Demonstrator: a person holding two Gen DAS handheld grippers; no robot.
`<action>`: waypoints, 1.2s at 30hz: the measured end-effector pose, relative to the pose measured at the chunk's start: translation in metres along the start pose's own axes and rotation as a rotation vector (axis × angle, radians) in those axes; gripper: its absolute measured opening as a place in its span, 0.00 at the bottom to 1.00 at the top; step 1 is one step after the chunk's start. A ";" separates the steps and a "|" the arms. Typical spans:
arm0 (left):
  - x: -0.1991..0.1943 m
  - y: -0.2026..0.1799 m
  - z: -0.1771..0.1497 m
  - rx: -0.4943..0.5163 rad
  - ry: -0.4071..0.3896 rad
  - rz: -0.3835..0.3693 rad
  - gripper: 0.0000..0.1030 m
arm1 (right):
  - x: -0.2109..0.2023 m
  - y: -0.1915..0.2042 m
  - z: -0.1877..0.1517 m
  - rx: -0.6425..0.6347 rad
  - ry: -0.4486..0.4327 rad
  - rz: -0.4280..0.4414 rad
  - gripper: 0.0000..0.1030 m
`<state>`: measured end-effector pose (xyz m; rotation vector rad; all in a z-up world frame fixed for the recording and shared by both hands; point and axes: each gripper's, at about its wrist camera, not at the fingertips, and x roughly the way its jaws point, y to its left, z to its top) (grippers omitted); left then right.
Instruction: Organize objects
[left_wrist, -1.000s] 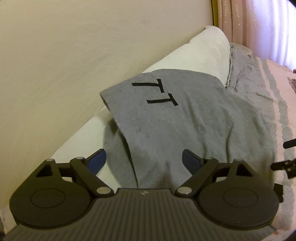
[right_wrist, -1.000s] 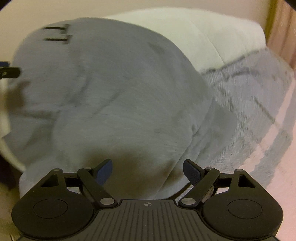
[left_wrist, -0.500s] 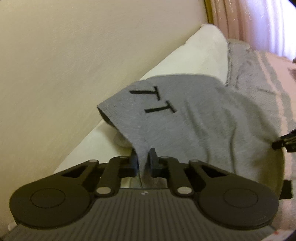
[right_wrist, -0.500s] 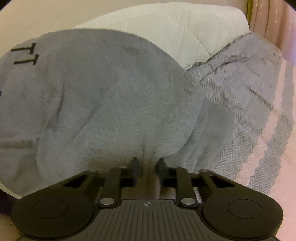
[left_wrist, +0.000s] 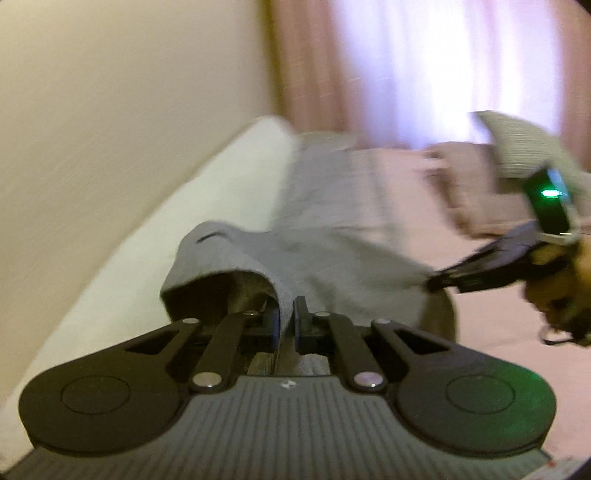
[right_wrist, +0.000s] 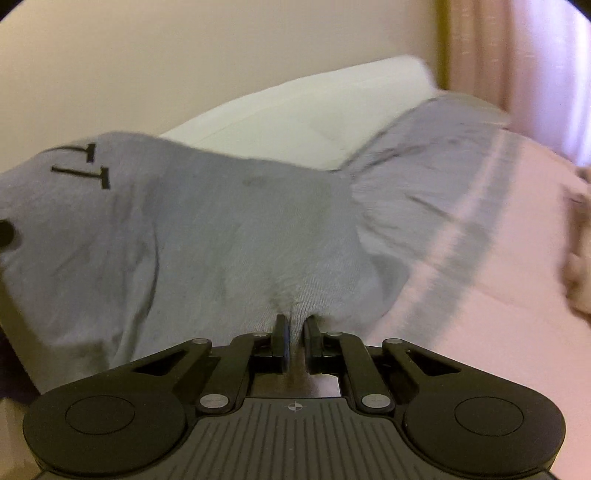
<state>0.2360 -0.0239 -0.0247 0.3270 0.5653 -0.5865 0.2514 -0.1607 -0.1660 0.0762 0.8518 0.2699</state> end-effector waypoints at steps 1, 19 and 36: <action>-0.011 -0.028 0.001 0.016 -0.007 -0.047 0.04 | -0.018 -0.013 -0.011 0.015 -0.007 -0.012 0.04; -0.042 -0.366 -0.047 0.169 0.261 -0.625 0.16 | -0.264 -0.268 -0.216 0.422 0.060 -0.307 0.56; 0.133 -0.231 -0.117 -0.032 0.435 -0.375 0.41 | -0.007 -0.255 -0.191 0.010 0.316 -0.169 0.65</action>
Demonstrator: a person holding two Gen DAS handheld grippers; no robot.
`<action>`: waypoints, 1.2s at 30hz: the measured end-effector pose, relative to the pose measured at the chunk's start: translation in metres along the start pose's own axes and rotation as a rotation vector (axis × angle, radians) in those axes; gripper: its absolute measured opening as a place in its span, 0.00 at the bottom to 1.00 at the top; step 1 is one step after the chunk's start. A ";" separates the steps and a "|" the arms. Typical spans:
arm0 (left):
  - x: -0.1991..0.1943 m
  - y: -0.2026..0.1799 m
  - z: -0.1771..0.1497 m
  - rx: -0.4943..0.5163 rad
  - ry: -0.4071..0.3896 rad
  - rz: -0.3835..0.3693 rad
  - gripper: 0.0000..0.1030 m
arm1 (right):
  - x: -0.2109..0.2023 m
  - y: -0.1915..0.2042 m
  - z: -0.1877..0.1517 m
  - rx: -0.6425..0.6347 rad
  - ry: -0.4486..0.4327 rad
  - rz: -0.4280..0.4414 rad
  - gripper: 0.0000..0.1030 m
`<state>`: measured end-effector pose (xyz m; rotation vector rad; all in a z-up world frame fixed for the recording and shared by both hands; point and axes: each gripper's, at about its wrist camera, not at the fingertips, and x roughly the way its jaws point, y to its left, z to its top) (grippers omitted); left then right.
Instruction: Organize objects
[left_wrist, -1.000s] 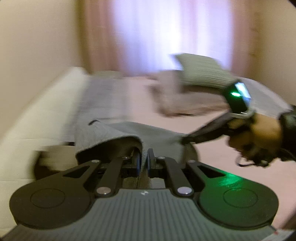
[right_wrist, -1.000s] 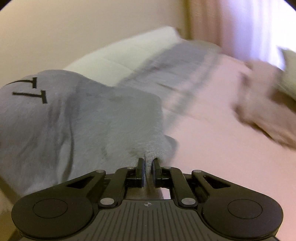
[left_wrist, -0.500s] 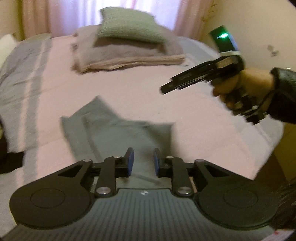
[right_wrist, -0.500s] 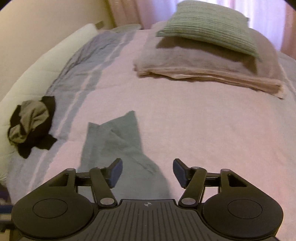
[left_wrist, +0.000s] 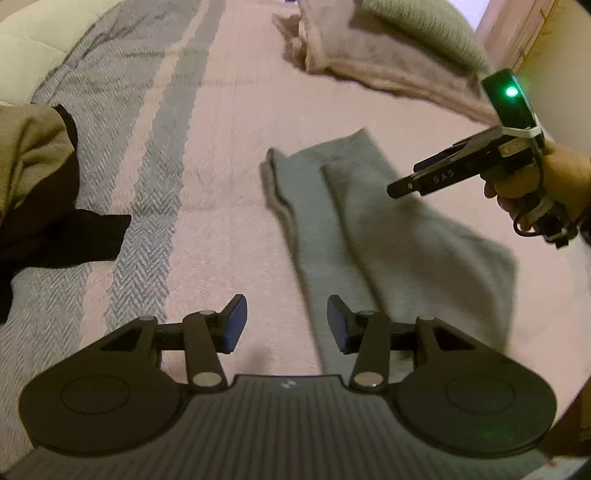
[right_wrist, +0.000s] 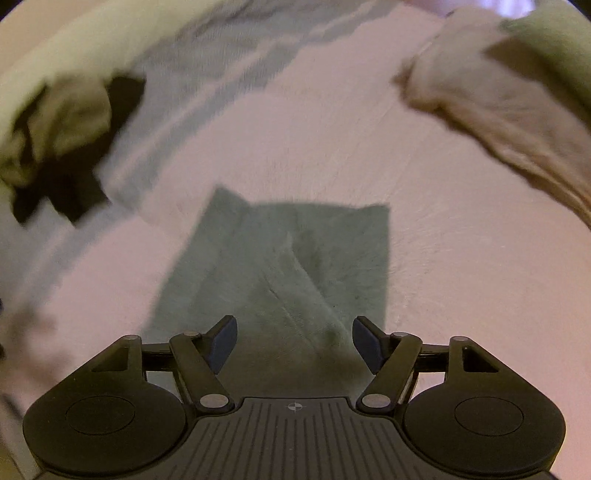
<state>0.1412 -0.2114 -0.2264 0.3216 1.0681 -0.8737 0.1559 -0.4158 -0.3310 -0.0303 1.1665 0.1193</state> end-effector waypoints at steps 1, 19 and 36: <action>0.009 0.002 -0.001 0.008 0.004 0.001 0.41 | 0.015 -0.002 -0.002 -0.023 0.020 -0.018 0.64; 0.028 -0.033 0.007 0.015 0.027 0.068 0.46 | -0.156 -0.083 -0.115 0.103 -0.138 -0.133 0.02; 0.024 -0.121 -0.052 -0.140 0.063 0.068 0.59 | -0.230 -0.216 -0.329 0.368 0.174 -0.364 0.12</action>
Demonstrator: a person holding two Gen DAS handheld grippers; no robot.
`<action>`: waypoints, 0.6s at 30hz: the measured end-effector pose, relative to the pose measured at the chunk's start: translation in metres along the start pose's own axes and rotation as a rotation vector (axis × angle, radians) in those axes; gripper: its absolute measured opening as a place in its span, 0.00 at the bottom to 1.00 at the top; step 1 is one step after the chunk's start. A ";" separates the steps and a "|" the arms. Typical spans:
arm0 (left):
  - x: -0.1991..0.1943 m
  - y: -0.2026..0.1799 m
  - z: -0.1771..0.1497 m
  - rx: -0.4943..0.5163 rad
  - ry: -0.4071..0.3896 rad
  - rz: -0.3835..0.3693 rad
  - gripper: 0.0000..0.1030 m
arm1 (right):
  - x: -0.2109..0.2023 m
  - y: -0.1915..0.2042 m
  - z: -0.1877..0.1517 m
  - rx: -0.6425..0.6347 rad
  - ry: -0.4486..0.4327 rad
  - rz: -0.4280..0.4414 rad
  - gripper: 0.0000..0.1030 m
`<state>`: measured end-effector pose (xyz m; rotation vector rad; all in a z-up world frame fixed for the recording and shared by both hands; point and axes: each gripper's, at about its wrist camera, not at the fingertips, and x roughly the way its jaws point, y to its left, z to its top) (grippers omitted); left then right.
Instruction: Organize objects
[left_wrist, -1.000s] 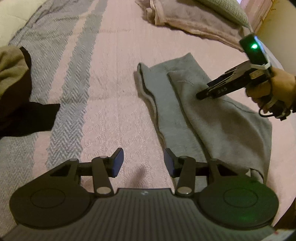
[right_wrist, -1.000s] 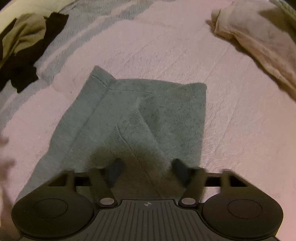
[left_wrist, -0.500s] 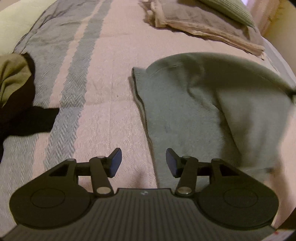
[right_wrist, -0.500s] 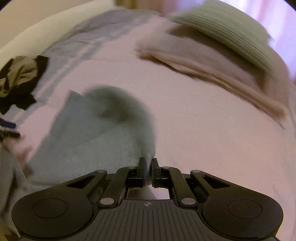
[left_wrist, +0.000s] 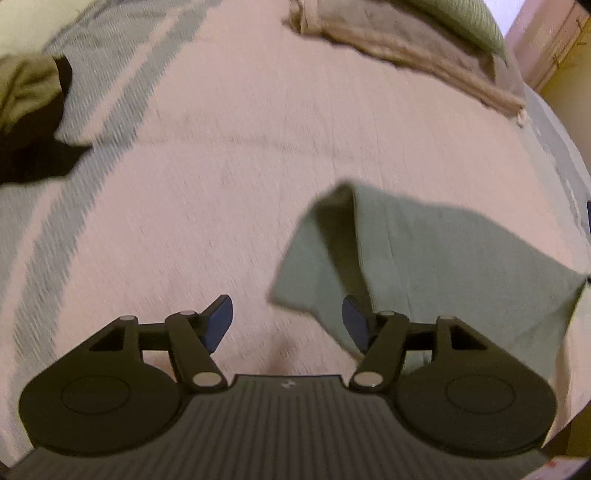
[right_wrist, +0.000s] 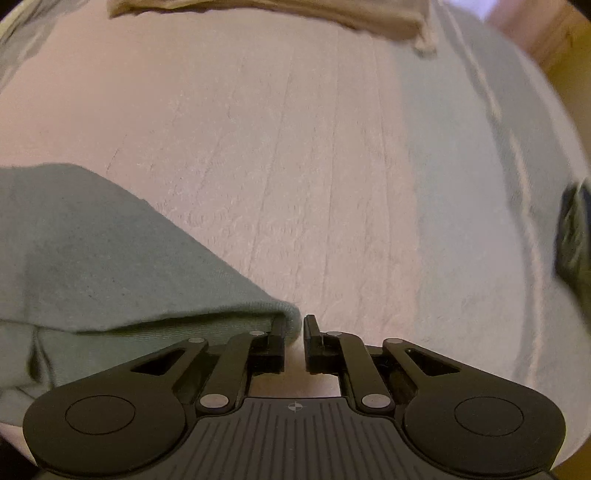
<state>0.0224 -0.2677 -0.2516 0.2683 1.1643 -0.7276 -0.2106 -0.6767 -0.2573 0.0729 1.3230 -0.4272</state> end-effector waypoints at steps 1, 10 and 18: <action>0.007 -0.001 -0.005 0.006 0.015 -0.004 0.59 | -0.007 0.010 0.003 -0.029 -0.026 -0.005 0.16; 0.072 0.024 -0.007 -0.117 0.033 -0.123 0.52 | -0.066 0.158 0.006 -0.440 -0.299 0.296 0.51; 0.075 0.040 0.000 -0.154 0.012 -0.209 0.31 | -0.053 0.292 -0.044 -0.989 -0.334 0.409 0.61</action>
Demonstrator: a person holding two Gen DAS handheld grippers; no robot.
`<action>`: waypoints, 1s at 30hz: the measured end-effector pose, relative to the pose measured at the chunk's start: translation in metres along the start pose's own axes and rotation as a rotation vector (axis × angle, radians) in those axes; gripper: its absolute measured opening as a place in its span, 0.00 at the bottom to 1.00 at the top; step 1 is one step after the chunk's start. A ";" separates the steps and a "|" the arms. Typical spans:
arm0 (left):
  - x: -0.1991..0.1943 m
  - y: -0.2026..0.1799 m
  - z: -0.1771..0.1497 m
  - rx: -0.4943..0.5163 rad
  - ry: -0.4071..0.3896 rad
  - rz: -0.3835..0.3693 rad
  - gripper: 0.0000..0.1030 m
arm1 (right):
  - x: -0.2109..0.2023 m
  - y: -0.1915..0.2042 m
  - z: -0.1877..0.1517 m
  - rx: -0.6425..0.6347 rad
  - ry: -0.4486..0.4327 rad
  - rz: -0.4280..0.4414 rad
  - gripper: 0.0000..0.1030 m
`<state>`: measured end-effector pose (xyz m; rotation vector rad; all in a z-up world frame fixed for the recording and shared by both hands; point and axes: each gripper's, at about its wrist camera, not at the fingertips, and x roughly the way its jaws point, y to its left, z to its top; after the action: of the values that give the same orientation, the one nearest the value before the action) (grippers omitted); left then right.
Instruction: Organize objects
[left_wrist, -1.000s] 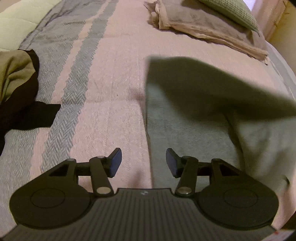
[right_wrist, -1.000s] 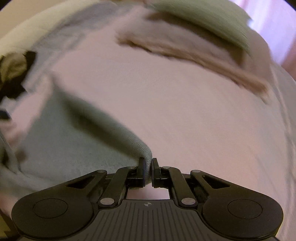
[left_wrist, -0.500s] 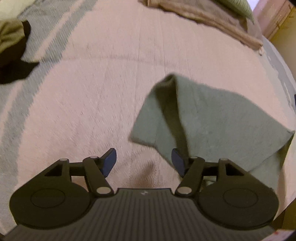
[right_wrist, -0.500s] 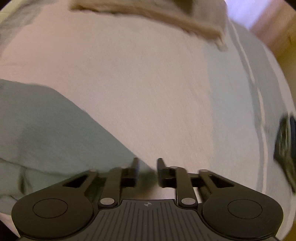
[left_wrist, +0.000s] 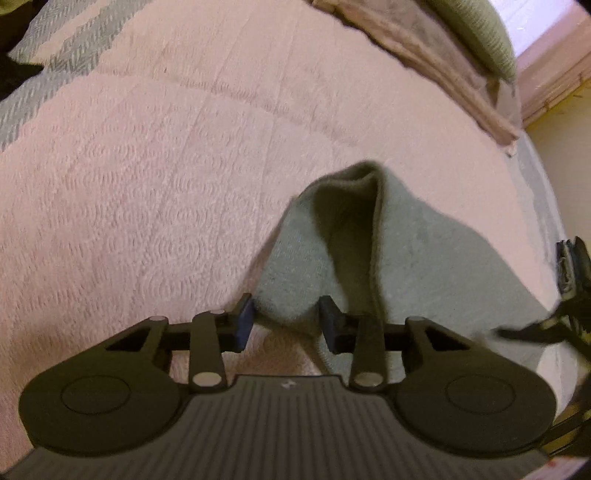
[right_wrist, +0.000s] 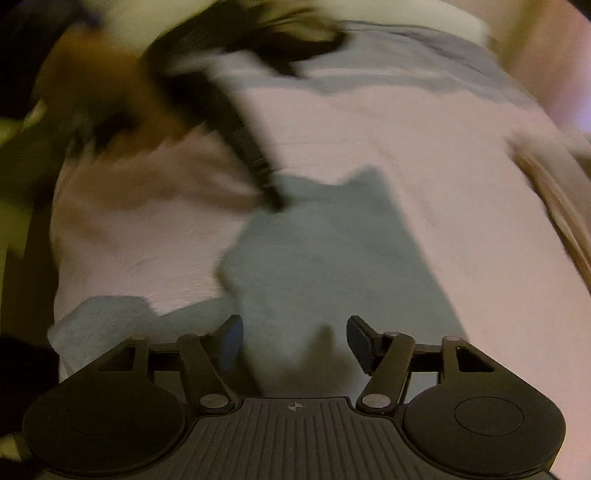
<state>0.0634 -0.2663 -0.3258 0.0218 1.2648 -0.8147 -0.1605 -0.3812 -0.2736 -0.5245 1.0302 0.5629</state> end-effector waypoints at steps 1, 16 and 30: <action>-0.003 0.000 0.002 0.010 -0.007 -0.008 0.31 | 0.008 0.005 0.004 -0.043 0.009 0.005 0.62; -0.001 -0.011 0.008 -0.072 -0.033 -0.046 0.43 | -0.054 -0.042 0.013 0.252 -0.076 -0.015 0.08; -0.052 -0.040 -0.036 -0.462 -0.055 -0.077 0.55 | -0.083 -0.094 -0.037 0.524 -0.157 -0.003 0.07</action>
<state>0.0080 -0.2514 -0.2775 -0.4194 1.3823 -0.5686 -0.1560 -0.4902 -0.2014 -0.0182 0.9784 0.3052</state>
